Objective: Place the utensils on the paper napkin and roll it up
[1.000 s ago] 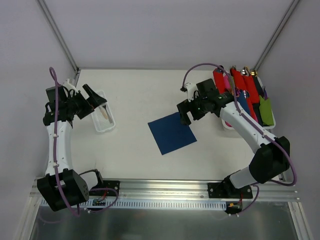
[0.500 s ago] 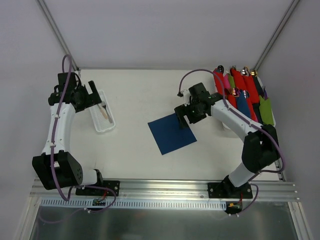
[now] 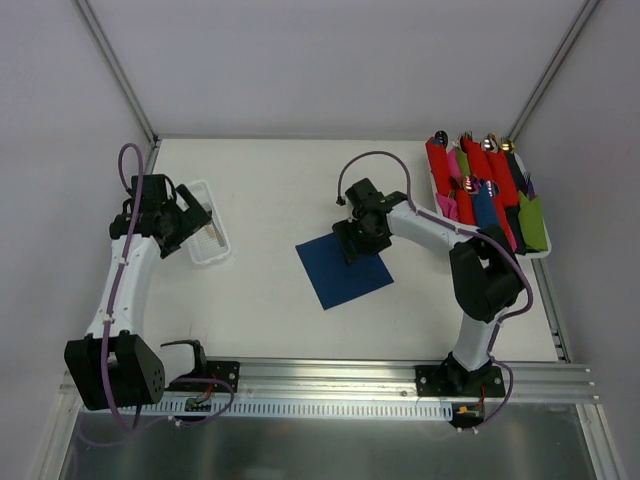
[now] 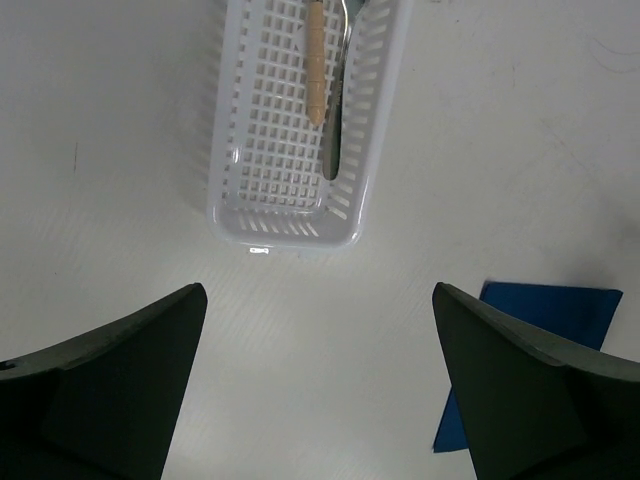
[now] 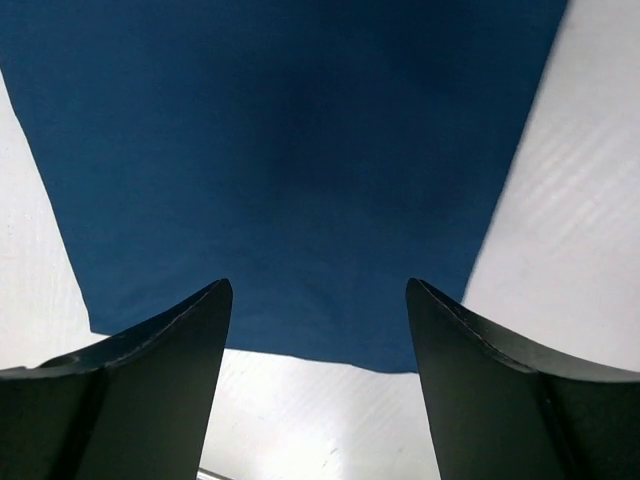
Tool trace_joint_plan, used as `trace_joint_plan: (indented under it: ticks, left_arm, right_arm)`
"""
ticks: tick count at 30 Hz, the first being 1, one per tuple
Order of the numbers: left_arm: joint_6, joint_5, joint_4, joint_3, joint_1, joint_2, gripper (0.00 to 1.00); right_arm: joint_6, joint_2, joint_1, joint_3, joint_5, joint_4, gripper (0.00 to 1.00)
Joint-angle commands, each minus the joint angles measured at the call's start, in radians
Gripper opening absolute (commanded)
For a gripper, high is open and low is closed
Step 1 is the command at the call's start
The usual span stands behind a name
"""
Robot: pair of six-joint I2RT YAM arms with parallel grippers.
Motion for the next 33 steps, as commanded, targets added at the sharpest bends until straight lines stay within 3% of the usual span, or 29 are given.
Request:
trace_joint_plan:
  ticks: [1,13,28,33]
  left_arm:
    - [-0.075,-0.020,0.073,-0.026,-0.001,-0.058,0.99]
    - [-0.003,0.040,0.070,0.000,-0.001,0.025,0.99]
    - [0.048,0.049,0.069,0.105,-0.001,0.210,0.99]
    - [0.066,0.042,0.063,0.160,0.000,0.290,0.86]
  right_arm:
    - [0.025,0.036,0.038,0.032,0.048,0.049,0.74]
    - [-0.096,0.214,0.054,0.128,0.088,0.097,0.71]
    - [-0.066,0.272,0.072,0.220,0.117,0.086,0.71]
    - [-0.029,0.205,0.072,0.277,0.044,0.045,0.74]
